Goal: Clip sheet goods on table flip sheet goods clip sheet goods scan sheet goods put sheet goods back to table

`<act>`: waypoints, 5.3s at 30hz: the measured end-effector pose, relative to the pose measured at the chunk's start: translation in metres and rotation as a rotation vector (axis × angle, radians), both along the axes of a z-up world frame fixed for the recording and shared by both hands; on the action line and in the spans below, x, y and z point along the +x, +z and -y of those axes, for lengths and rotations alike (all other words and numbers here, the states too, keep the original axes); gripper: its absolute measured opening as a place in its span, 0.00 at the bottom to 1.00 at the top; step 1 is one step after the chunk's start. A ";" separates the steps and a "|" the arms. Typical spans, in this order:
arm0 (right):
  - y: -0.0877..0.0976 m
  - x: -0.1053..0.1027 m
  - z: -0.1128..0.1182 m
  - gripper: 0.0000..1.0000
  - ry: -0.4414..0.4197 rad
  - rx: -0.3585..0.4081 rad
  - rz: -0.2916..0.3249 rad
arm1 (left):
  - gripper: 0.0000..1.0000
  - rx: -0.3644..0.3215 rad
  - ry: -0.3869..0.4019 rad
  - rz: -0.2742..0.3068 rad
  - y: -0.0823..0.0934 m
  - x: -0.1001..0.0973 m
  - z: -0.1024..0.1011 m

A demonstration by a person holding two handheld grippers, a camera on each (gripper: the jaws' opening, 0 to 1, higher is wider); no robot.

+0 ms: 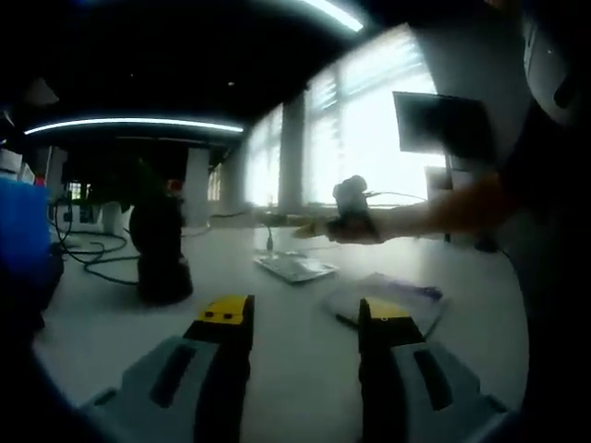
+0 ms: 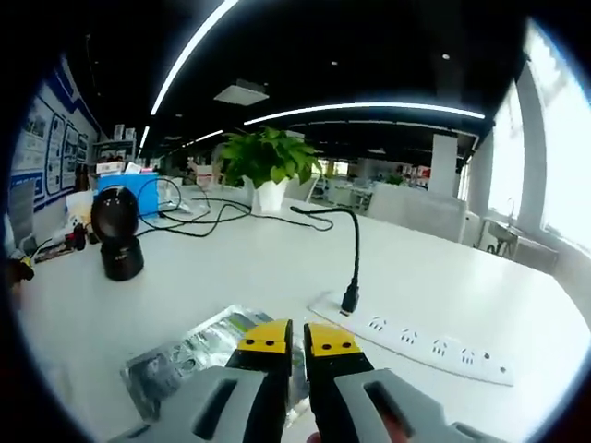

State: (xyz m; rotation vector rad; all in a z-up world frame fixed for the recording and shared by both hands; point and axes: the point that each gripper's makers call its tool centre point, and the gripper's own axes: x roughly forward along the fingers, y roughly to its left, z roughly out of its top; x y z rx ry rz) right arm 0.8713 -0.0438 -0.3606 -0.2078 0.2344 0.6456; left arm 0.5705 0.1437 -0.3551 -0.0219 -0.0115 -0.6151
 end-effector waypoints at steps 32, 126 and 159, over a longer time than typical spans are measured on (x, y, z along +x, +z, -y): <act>-0.038 -0.062 -0.058 0.81 0.291 -0.021 -0.116 | 0.37 0.005 0.005 -0.011 -0.003 0.003 0.000; -0.043 -0.017 -0.028 0.85 0.138 0.005 -0.179 | 0.37 0.004 0.007 -0.007 -0.003 0.004 -0.001; -0.027 -0.057 -0.044 0.88 0.194 0.036 -0.148 | 0.37 -0.010 0.009 -0.002 0.000 0.004 -0.003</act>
